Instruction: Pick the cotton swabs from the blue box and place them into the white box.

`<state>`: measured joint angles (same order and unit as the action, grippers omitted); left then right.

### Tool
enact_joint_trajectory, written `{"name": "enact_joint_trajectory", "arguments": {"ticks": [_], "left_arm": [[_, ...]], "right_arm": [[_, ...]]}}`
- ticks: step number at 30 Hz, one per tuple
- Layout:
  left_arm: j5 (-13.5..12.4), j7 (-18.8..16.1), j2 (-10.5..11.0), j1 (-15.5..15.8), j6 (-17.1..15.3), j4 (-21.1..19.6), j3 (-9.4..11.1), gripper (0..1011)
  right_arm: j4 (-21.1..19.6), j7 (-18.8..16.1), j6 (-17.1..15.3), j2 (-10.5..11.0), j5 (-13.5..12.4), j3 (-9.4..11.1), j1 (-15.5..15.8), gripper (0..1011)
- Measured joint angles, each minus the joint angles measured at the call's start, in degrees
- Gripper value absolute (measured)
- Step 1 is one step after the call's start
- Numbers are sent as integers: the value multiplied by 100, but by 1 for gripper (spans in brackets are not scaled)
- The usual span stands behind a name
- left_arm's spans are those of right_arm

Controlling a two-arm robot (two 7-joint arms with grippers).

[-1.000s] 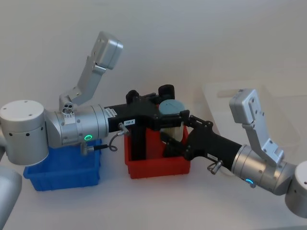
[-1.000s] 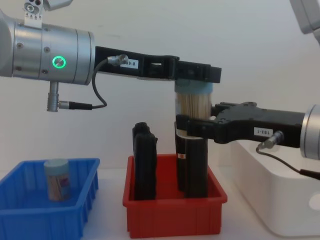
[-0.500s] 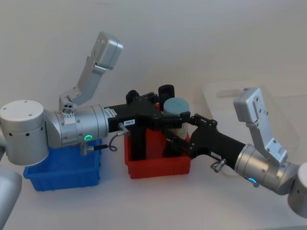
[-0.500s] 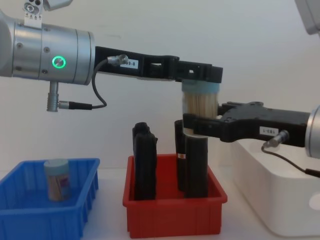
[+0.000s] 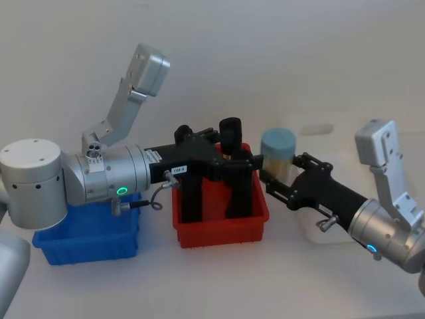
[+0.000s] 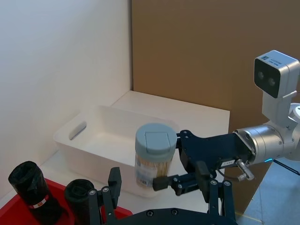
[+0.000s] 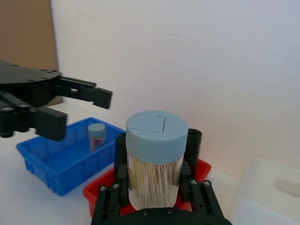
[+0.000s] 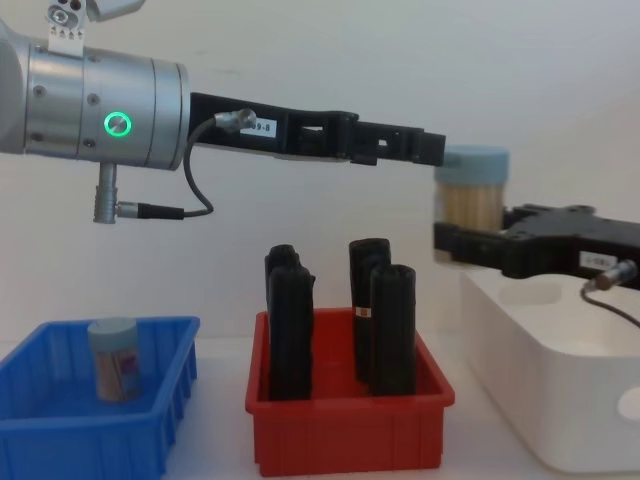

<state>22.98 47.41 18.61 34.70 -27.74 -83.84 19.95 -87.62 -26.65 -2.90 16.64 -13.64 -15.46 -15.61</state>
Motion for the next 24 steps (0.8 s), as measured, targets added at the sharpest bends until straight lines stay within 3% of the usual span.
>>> {"name": "enact_joint_trajectory", "arguments": {"ticks": [13, 24], "left_arm": [[-1, 0, 0, 0, 0, 0, 0, 1004], [-1, 0, 0, 0, 0, 0, 0, 1004]], "right_arm": [[95, 806, -2, 150, -179, 206, 112, 642], [633, 1314, -168, 77, -322, 290, -88, 642]]}}
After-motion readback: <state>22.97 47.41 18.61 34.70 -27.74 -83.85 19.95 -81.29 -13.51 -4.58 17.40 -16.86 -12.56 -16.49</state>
